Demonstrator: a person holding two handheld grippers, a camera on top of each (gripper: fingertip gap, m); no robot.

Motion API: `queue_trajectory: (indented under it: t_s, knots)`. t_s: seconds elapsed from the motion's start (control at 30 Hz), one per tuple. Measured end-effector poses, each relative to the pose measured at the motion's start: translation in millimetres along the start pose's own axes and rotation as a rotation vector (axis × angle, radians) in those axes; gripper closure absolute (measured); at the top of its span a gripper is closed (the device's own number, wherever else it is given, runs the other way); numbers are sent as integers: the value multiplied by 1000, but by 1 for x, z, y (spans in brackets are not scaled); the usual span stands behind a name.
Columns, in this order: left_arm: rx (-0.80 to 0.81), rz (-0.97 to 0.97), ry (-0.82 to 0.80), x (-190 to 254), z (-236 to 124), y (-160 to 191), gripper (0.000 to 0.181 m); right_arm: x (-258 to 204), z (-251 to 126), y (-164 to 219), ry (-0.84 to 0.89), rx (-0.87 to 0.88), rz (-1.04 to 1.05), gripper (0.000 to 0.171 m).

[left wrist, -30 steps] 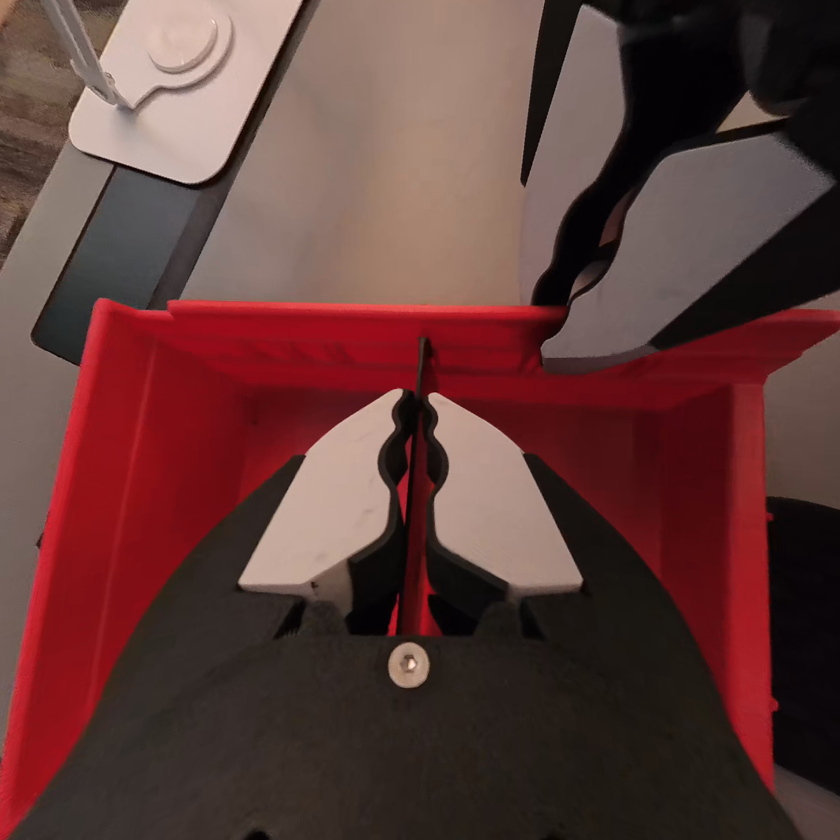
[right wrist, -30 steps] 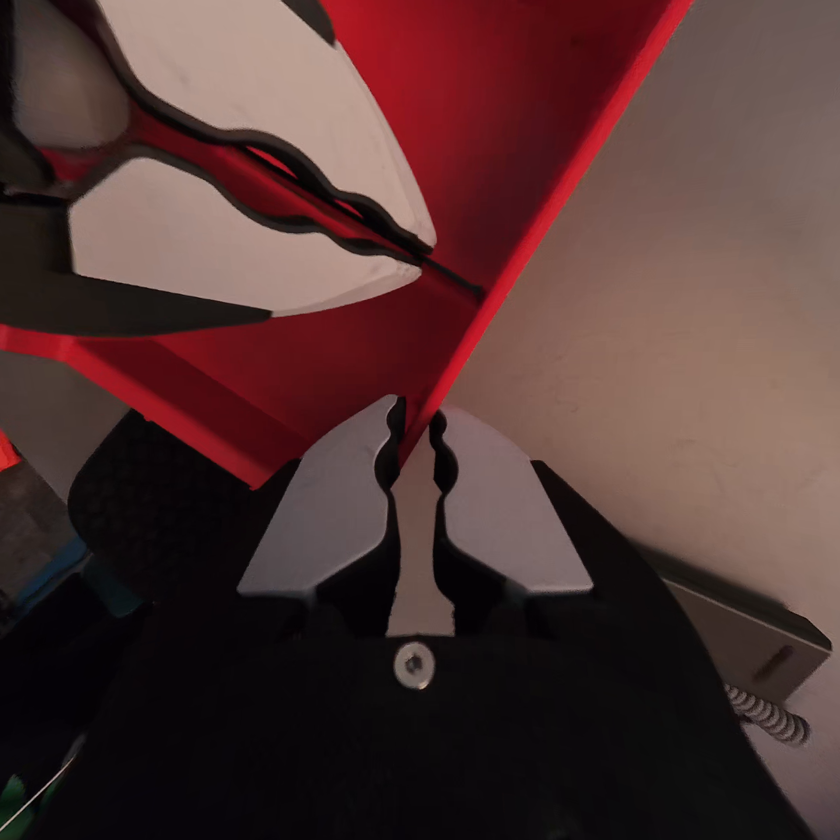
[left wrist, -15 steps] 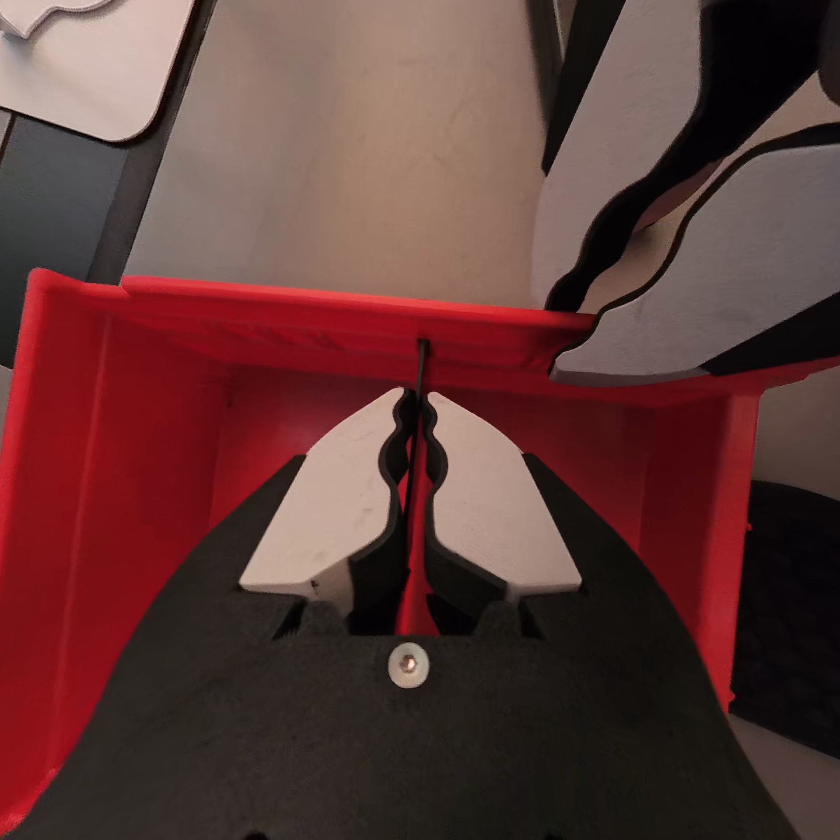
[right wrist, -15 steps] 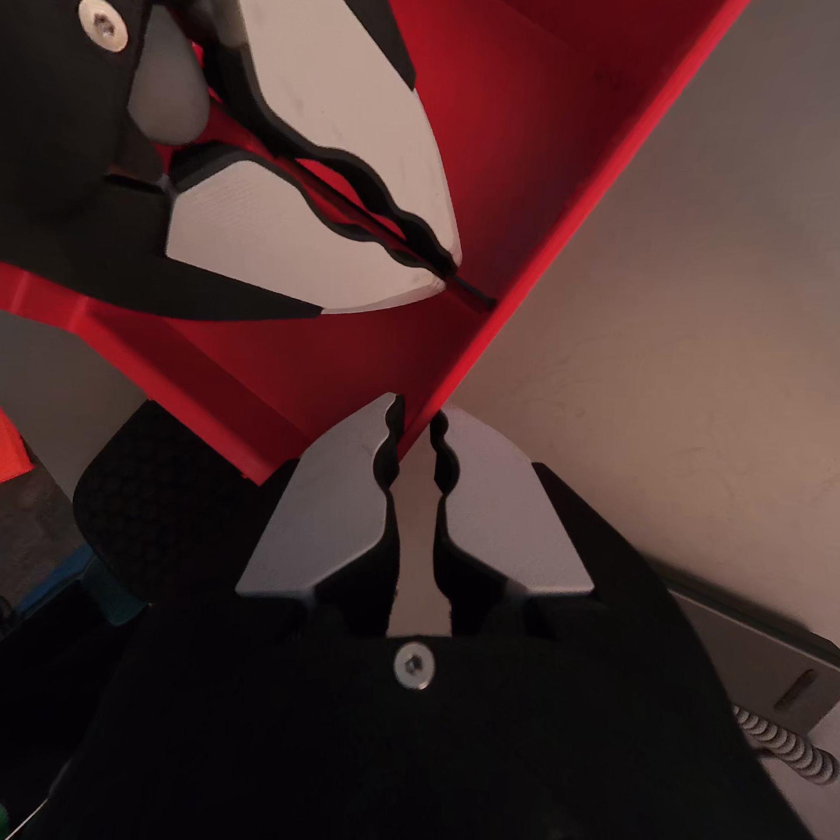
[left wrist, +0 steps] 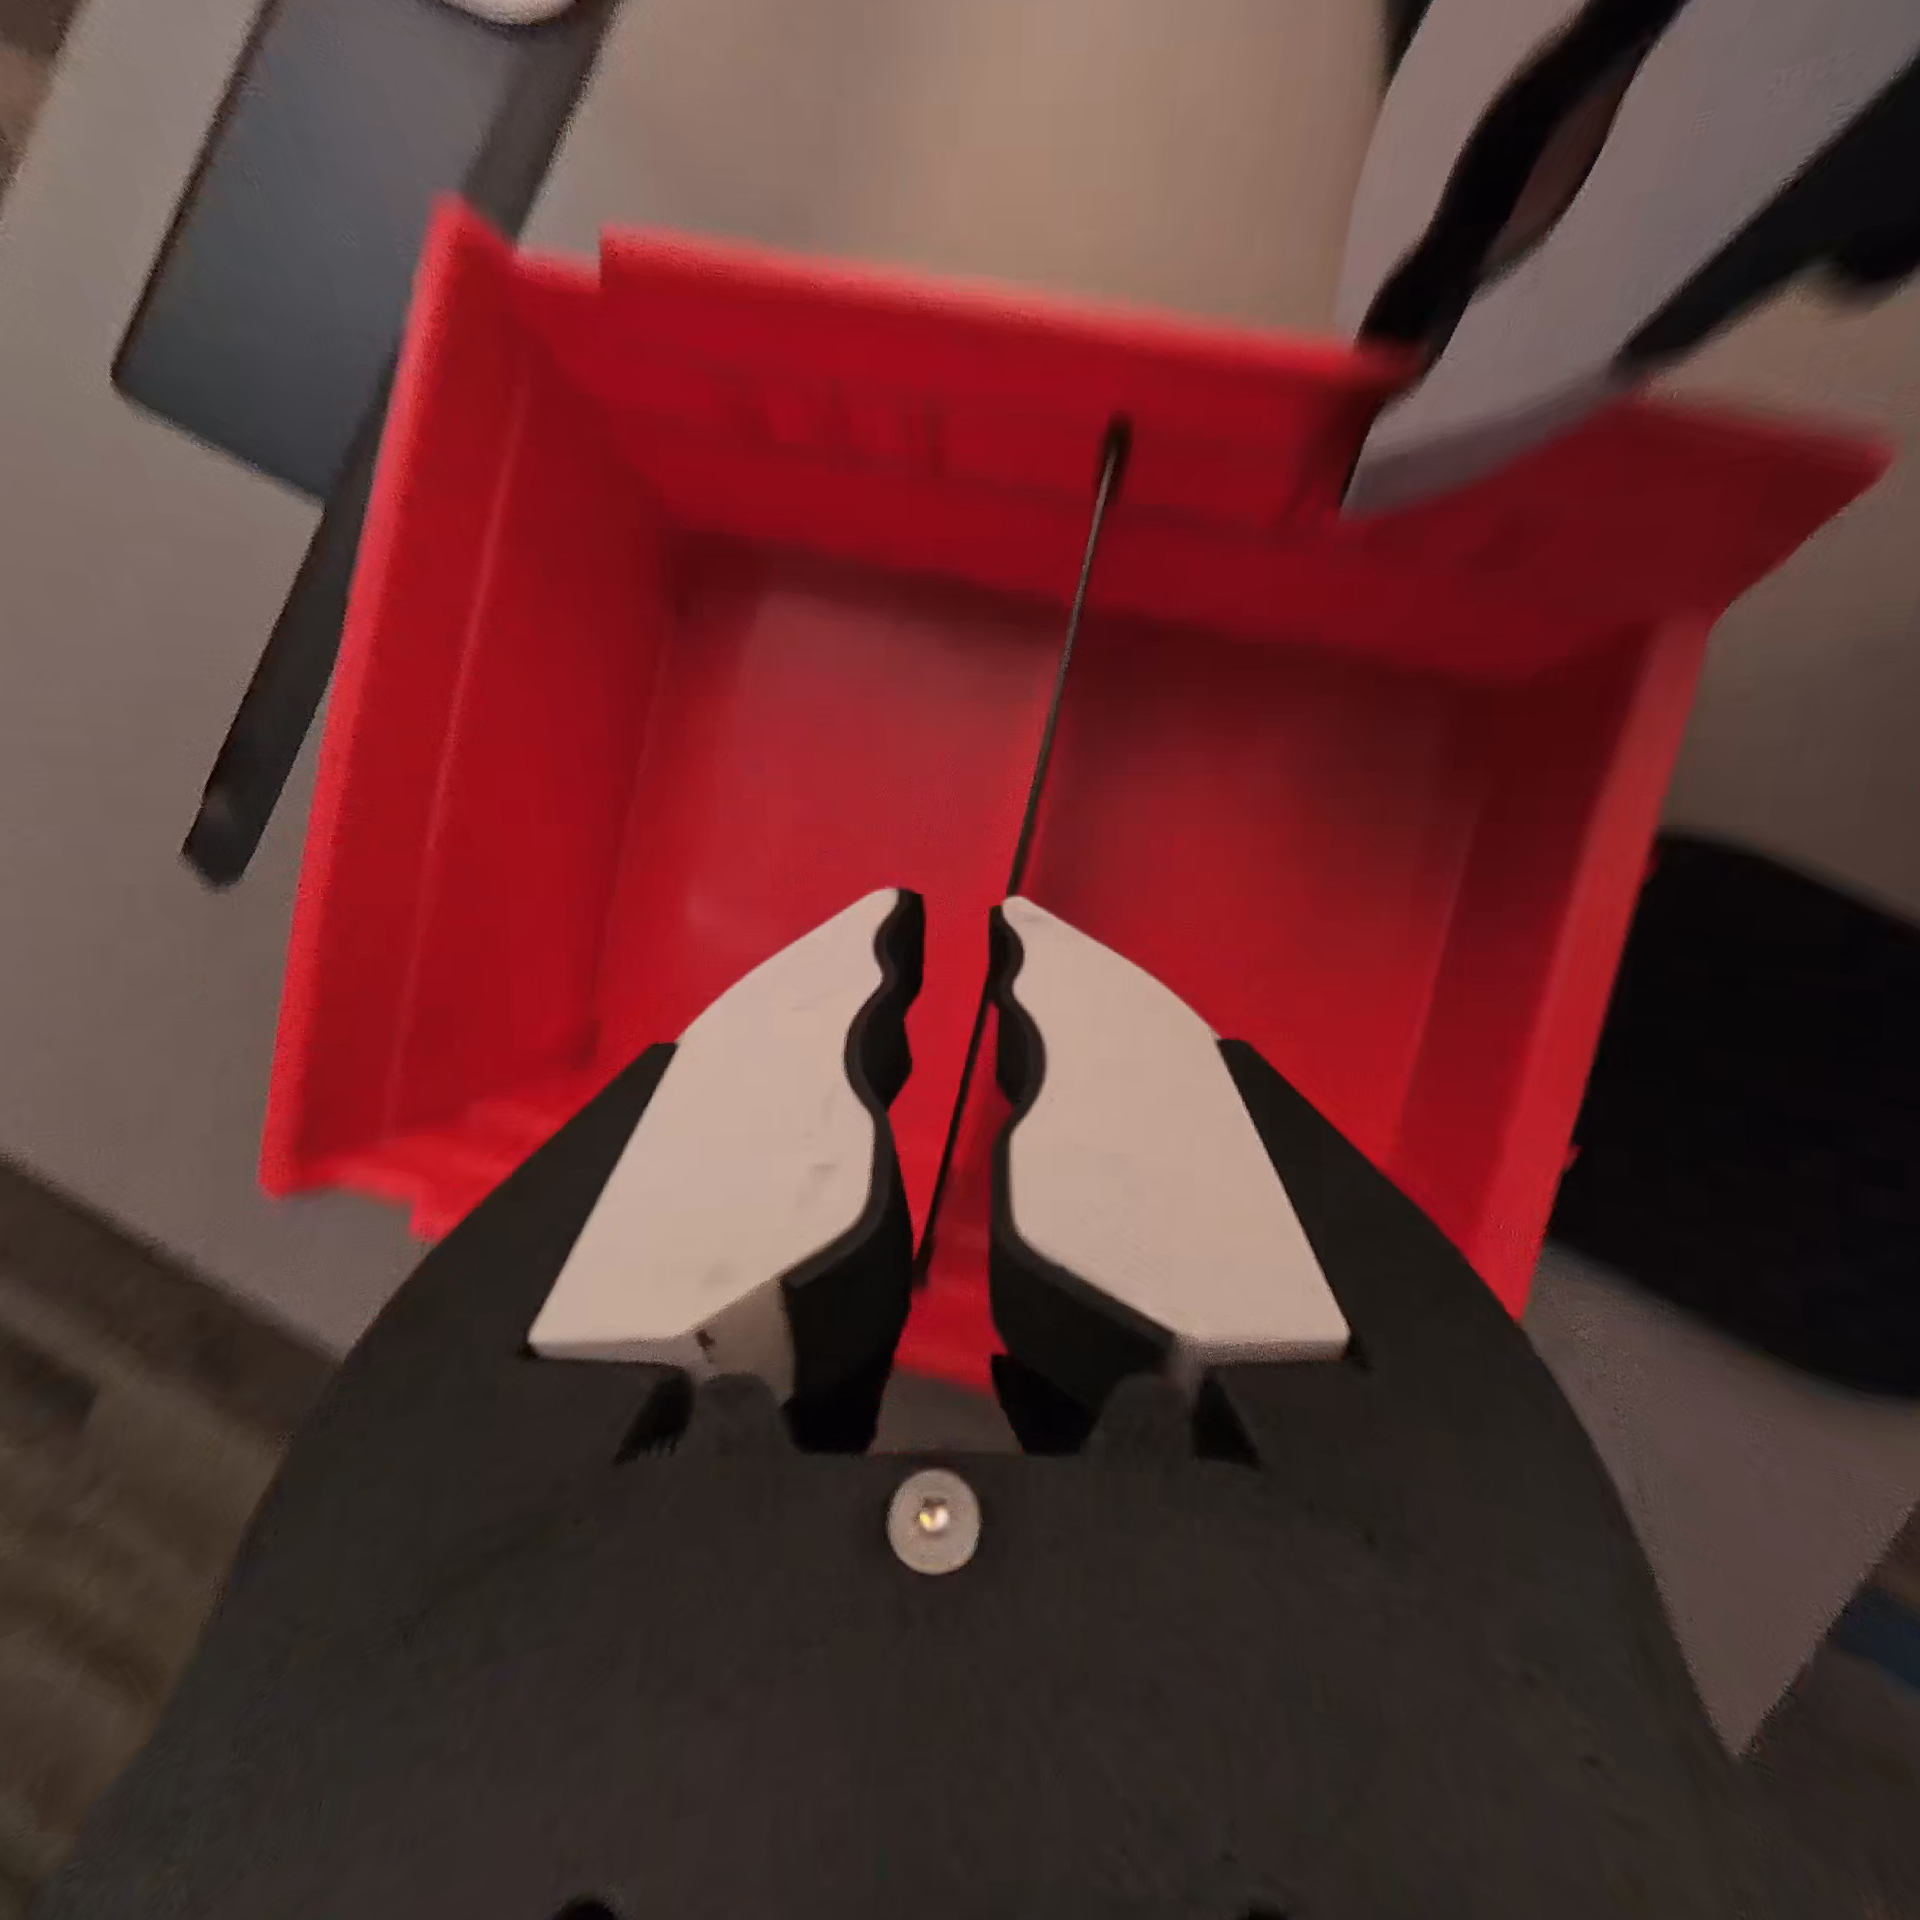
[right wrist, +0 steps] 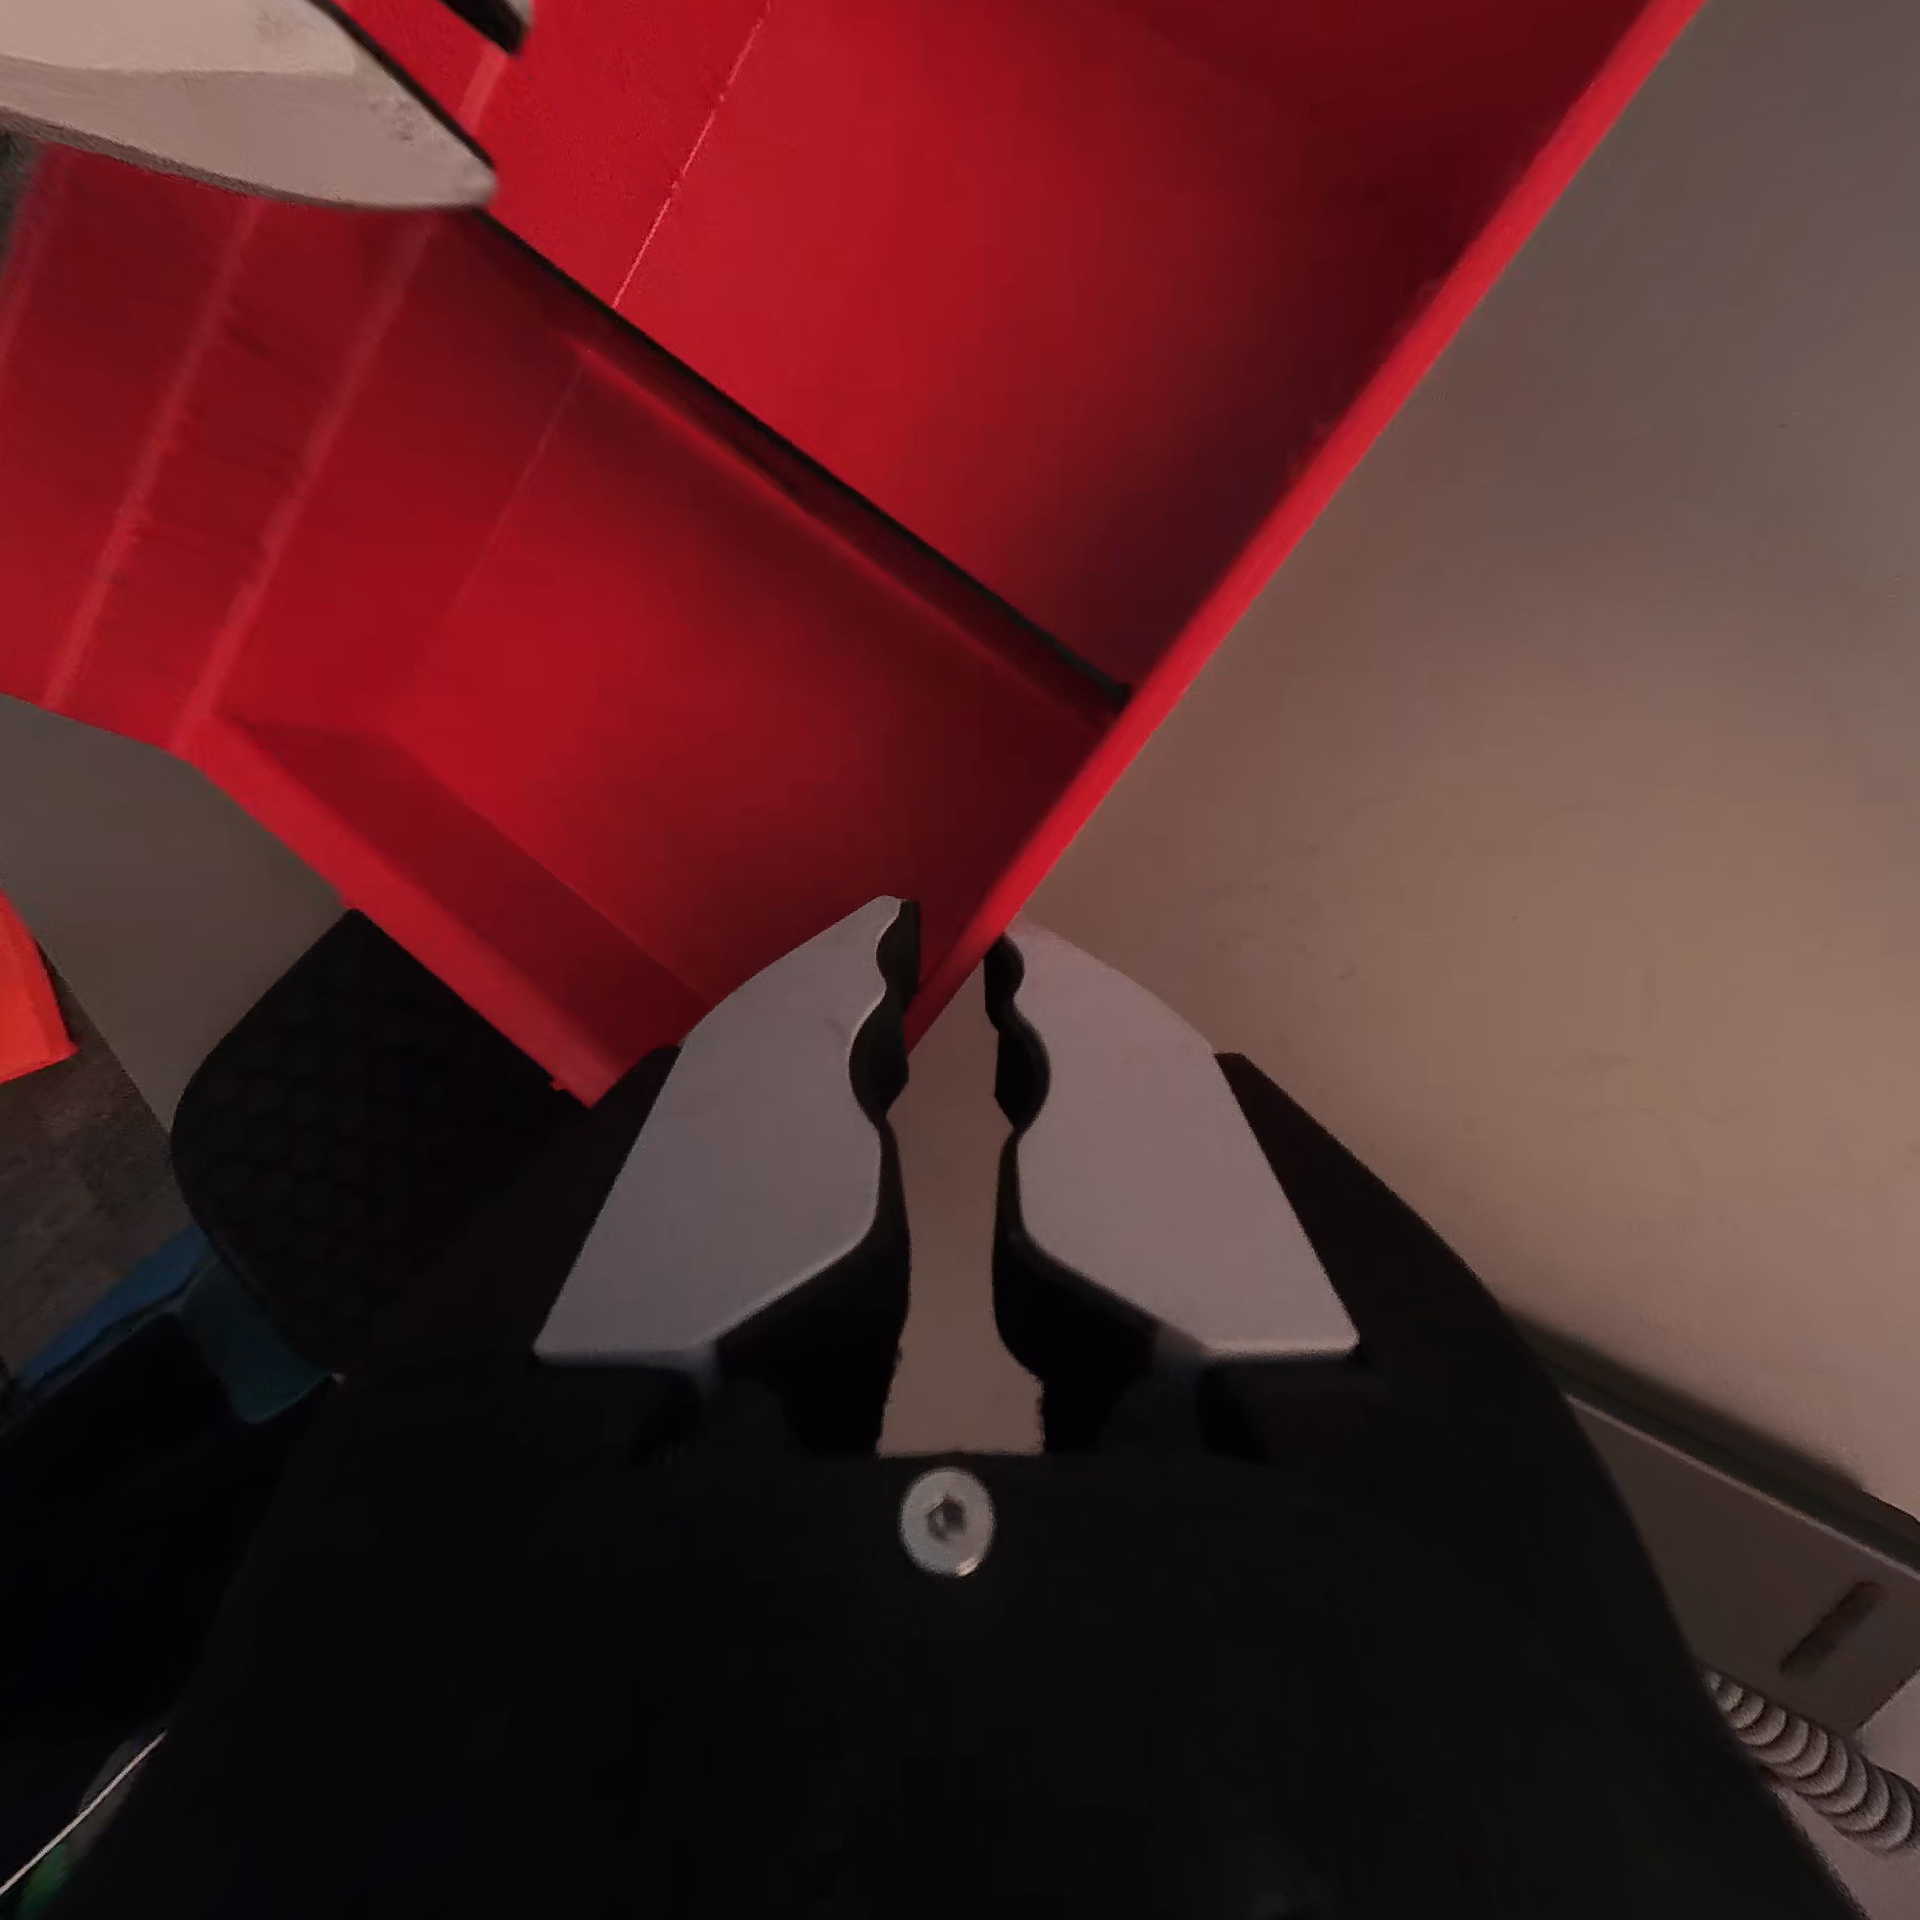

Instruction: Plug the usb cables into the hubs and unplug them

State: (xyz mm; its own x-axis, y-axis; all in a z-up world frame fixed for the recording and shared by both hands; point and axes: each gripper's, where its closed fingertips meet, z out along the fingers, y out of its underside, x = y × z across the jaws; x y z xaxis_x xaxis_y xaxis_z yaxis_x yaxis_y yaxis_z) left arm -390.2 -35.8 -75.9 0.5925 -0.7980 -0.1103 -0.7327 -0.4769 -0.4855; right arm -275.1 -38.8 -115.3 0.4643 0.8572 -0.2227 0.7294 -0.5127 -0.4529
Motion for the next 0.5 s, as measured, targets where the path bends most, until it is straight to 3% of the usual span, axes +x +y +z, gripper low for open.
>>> queue_trajectory:
  t_s: [0.03,0.23,0.5]
  knots:
    - [-68,27,-21,-1,0,12,170,0,0,0,3,-2,-5,158]
    - [-354,140,-106,-1,12,59,178,0,0,0,-1,6,-5,158]
    - [-353,117,-90,-2,15,59,179,-2,0,1,18,-1,-14,157]
